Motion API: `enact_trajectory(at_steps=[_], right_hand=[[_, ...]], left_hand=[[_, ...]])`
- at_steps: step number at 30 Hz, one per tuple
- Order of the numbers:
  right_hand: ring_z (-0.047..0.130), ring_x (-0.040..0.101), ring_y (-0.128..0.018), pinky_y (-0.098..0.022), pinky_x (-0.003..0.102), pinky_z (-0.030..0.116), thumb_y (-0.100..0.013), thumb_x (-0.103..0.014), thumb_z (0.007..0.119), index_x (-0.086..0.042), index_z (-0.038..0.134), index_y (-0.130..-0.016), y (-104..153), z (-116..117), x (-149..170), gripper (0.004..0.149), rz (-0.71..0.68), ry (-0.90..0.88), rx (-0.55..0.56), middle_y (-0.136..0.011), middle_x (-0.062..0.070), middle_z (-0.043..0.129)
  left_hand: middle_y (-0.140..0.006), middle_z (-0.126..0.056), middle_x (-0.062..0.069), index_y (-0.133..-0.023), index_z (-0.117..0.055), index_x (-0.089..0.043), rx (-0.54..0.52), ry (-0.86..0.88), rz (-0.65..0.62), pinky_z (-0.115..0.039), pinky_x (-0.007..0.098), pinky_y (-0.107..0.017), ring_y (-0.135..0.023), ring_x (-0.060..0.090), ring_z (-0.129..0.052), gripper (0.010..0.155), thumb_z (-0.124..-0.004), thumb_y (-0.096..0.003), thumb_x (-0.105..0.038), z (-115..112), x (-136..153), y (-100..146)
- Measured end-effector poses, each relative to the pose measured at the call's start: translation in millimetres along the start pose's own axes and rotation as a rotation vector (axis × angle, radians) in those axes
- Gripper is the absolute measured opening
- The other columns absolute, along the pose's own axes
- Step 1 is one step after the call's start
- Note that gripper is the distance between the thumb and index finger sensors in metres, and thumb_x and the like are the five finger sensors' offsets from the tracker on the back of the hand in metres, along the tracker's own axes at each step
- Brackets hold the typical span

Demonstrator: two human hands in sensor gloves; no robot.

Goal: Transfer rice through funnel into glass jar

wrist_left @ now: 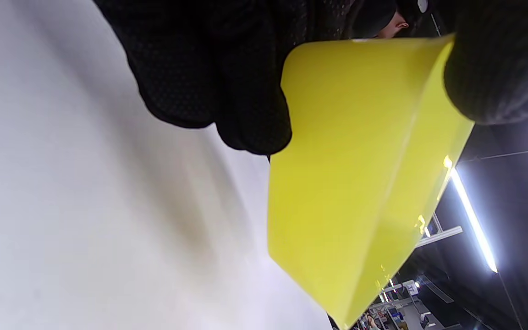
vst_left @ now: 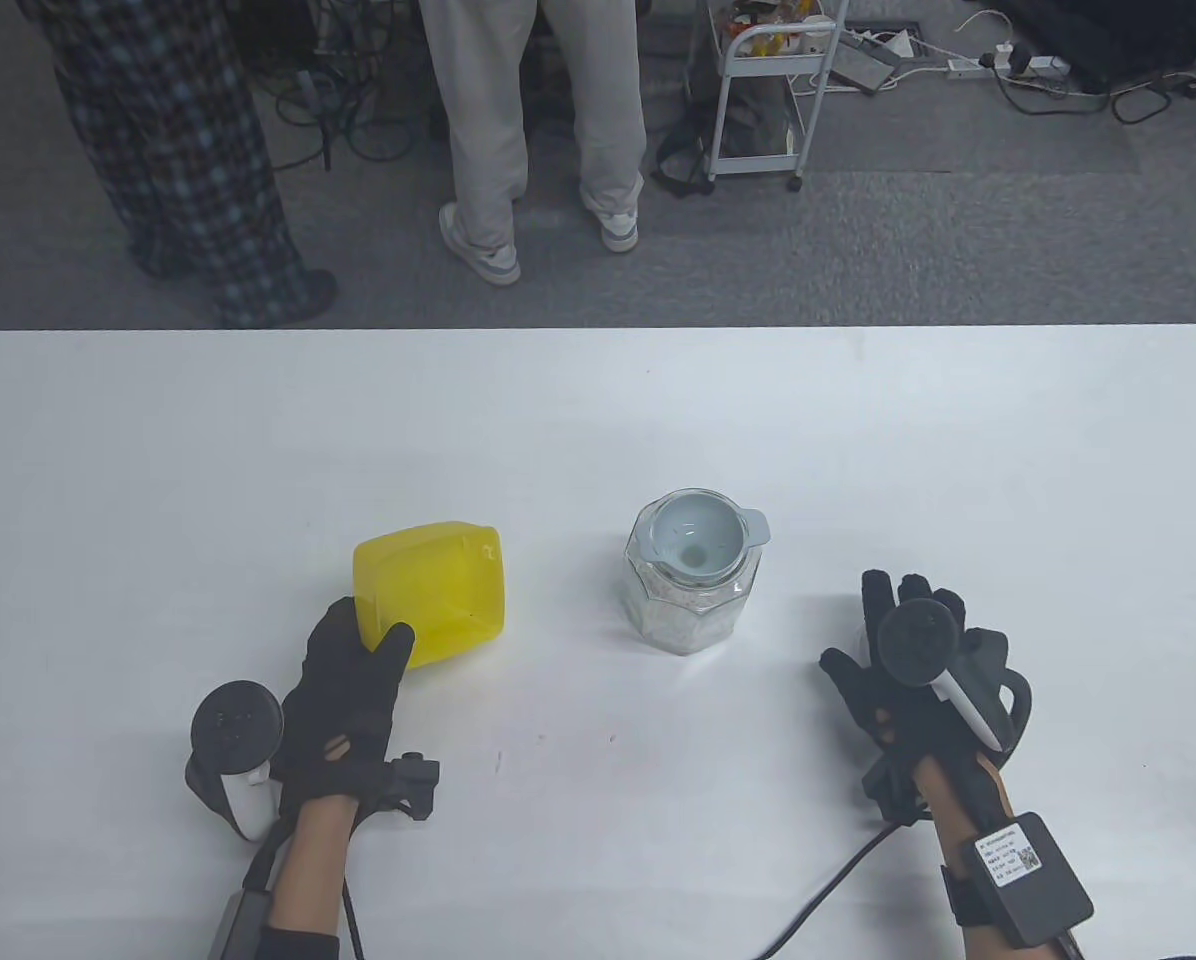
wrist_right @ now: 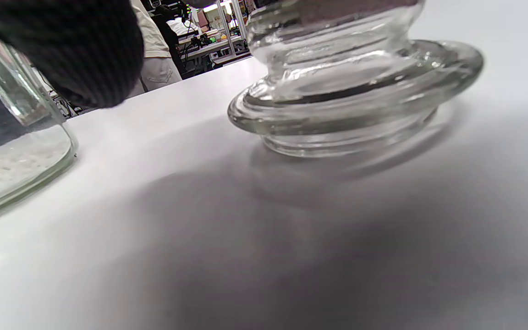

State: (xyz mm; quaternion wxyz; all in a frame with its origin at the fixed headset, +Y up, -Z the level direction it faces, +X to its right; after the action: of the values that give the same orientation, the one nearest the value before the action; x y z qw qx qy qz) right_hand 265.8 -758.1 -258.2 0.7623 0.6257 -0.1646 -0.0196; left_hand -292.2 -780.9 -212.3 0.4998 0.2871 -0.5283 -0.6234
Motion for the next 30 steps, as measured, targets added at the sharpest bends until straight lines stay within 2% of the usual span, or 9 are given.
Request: enact_trajectory(at_steps=[5, 6, 11, 13, 15, 18, 23, 26, 30], right_hand=[[0.028, 0.047, -0.107, -0.071, 0.070, 0.036, -0.039, -0.063, 0.078, -0.036, 0.028, -0.103, -0.2, -0.2, 0.2, 0.086, 0.001, -0.001, -0.002, -0.116, 0.012, 0.029], [0.028, 0.047, -0.107, -0.071, 0.070, 0.036, -0.039, -0.063, 0.078, -0.036, 0.028, -0.103, -0.2, -0.1, 0.1, 0.086, 0.001, 0.000, -0.003, -0.116, 0.012, 0.029], [0.028, 0.047, -0.107, -0.071, 0.070, 0.036, -0.039, -0.063, 0.078, -0.036, 0.029, -0.104, -0.3, 0.1, -0.5, 0.086, 0.001, 0.010, -0.008, -0.116, 0.012, 0.029], [0.027, 0.047, -0.107, -0.071, 0.070, 0.036, -0.039, -0.063, 0.078, -0.036, 0.029, -0.104, -0.5, 0.0, -0.6, 0.085, 0.002, 0.011, -0.009, -0.116, 0.012, 0.029], [0.027, 0.047, -0.107, -0.071, 0.070, 0.036, -0.039, -0.063, 0.078, -0.036, 0.029, -0.104, -0.5, 0.0, -0.7, 0.086, 0.003, 0.012, -0.010, -0.116, 0.012, 0.029], [0.027, 0.047, -0.107, -0.071, 0.070, 0.036, -0.039, -0.063, 0.078, -0.036, 0.029, -0.104, -0.6, 0.1, -0.8, 0.085, 0.004, 0.013, -0.010, -0.116, 0.012, 0.029], [0.028, 0.047, -0.107, -0.071, 0.070, 0.036, -0.039, -0.063, 0.078, -0.036, 0.030, -0.104, 1.1, -0.6, -1.0, 0.085, 0.001, 0.008, -0.008, -0.116, 0.012, 0.029], [0.027, 0.047, -0.107, -0.071, 0.070, 0.036, -0.039, -0.063, 0.078, -0.036, 0.030, -0.104, 2.6, -1.5, -2.5, 0.085, -0.003, 0.004, -0.007, -0.116, 0.012, 0.029], [0.027, 0.047, -0.107, -0.071, 0.071, 0.035, -0.039, -0.063, 0.077, -0.036, 0.030, -0.104, 2.0, -0.4, -4.0, 0.085, -0.004, 0.015, -0.011, -0.116, 0.012, 0.029]], left_hand=[[-0.102, -0.085, 0.008, -0.111, -0.059, -0.021, 0.012, 0.019, 0.051, -0.088, 0.050, -0.064, -0.079, 0.023, -0.104, 0.090, -0.088, -0.0444, -0.075, 2.5, 6.4, -3.1], [-0.102, -0.084, 0.010, -0.112, -0.059, -0.020, 0.028, 0.018, 0.048, -0.087, 0.052, -0.064, -0.079, 0.028, -0.103, 0.090, -0.086, -0.0451, -0.074, 1.1, 6.3, -4.0], [-0.106, -0.079, 0.014, -0.115, -0.050, -0.017, 0.100, -0.060, 0.074, -0.085, 0.053, -0.064, -0.080, 0.029, -0.101, 0.091, -0.081, -0.0496, -0.071, -7.3, 4.6, -4.0], [-0.105, -0.079, 0.016, -0.115, -0.049, -0.017, 0.059, -0.092, 0.074, -0.086, 0.052, -0.063, -0.077, 0.029, -0.103, 0.089, -0.079, -0.0510, -0.070, -6.4, 2.0, -2.7], [-0.103, -0.082, 0.017, -0.115, -0.049, -0.018, -0.029, -0.158, 0.056, -0.087, 0.053, -0.060, -0.073, 0.029, -0.105, 0.088, -0.080, -0.0504, -0.070, -1.6, -4.4, 0.0], [-0.100, -0.086, 0.016, -0.115, -0.052, -0.019, -0.087, -0.269, 0.053, -0.090, 0.052, -0.056, -0.067, 0.027, -0.108, 0.087, -0.077, -0.0504, -0.072, 3.3, -9.8, 2.9], [-0.089, -0.098, 0.014, -0.112, -0.065, -0.020, -0.117, -0.474, 0.070, -0.092, 0.051, -0.050, -0.058, 0.026, -0.111, 0.085, -0.069, -0.0502, -0.078, 10.0, -13.0, -1.3], [-0.083, -0.101, 0.016, -0.109, -0.072, -0.018, -0.127, -0.496, 0.110, -0.092, 0.052, -0.047, -0.053, 0.027, -0.111, 0.082, -0.070, -0.0503, -0.076, 11.5, -10.8, -3.0], [-0.081, -0.105, 0.014, -0.106, -0.077, -0.019, -0.166, -0.565, 0.095, -0.094, 0.050, -0.044, -0.049, 0.024, -0.113, 0.079, -0.070, -0.0509, -0.075, 12.1, -16.2, -4.8]])
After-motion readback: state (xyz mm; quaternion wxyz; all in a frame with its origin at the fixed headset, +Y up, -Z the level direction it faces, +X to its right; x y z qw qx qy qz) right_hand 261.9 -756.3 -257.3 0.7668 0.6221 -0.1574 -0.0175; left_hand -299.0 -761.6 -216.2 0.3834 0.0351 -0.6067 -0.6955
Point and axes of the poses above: the tracker on the back of each hand, its own x axis roughly to the little-finger side, its own y axis roughly from the fingertips to the wrist, z = x × y, the point moved 3 cm from there along -y, roughly from the wrist to the fingertips
